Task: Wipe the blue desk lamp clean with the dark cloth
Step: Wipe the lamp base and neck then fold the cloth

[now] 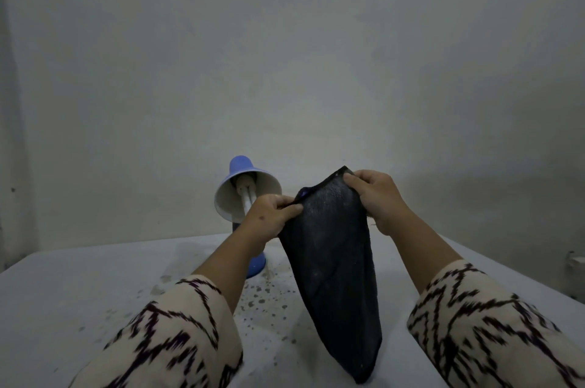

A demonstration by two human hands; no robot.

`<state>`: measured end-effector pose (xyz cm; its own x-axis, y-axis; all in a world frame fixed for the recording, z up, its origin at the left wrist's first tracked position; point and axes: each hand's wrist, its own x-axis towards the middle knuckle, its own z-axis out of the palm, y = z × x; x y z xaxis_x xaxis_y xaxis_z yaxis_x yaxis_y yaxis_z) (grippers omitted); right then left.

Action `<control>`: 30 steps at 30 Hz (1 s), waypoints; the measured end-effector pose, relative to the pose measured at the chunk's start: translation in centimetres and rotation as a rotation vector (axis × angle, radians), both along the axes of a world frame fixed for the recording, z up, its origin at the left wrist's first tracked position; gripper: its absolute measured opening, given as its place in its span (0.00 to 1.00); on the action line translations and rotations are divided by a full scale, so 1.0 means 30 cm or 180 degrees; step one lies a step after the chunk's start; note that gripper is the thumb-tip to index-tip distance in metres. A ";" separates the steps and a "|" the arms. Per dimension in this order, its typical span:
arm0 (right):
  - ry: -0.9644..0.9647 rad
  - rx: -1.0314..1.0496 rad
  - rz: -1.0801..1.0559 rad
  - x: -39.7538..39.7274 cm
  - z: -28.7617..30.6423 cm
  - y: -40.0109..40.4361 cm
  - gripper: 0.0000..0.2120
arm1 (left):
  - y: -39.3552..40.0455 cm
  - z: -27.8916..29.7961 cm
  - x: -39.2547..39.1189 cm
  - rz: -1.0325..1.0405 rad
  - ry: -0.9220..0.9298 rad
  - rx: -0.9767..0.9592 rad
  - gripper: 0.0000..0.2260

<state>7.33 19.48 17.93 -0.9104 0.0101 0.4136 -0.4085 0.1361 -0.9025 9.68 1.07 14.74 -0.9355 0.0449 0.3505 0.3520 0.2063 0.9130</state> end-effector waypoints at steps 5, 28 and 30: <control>0.0232 0.0792 -0.0670 -0.050 -0.027 0.049 0.13 | 0.027 0.001 -0.049 0.0380 0.0460 -0.0063 0.06; -0.0973 0.0351 0.0380 -0.082 -0.178 0.167 0.11 | 0.115 -0.136 -0.139 0.0054 -0.0305 -0.0195 0.11; -0.1225 0.0428 0.0500 -0.077 -0.205 0.167 0.12 | 0.116 -0.157 -0.132 -0.0147 -0.0798 -0.0198 0.11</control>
